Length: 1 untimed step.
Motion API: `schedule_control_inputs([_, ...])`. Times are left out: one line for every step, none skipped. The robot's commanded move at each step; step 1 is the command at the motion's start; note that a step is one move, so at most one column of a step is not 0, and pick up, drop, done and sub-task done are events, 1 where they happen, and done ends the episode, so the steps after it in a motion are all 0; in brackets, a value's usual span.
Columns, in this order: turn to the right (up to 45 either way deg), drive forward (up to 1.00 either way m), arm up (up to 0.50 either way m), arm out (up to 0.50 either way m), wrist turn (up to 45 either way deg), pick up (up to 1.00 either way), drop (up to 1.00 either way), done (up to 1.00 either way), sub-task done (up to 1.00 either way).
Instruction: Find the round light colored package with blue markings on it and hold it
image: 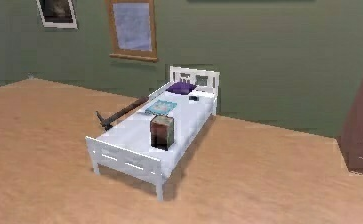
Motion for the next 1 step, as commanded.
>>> schedule_control_inputs([-3.0, 0.00, 0.00, 0.00, 0.0, 0.00, 0.00, 0.00, 0.00])
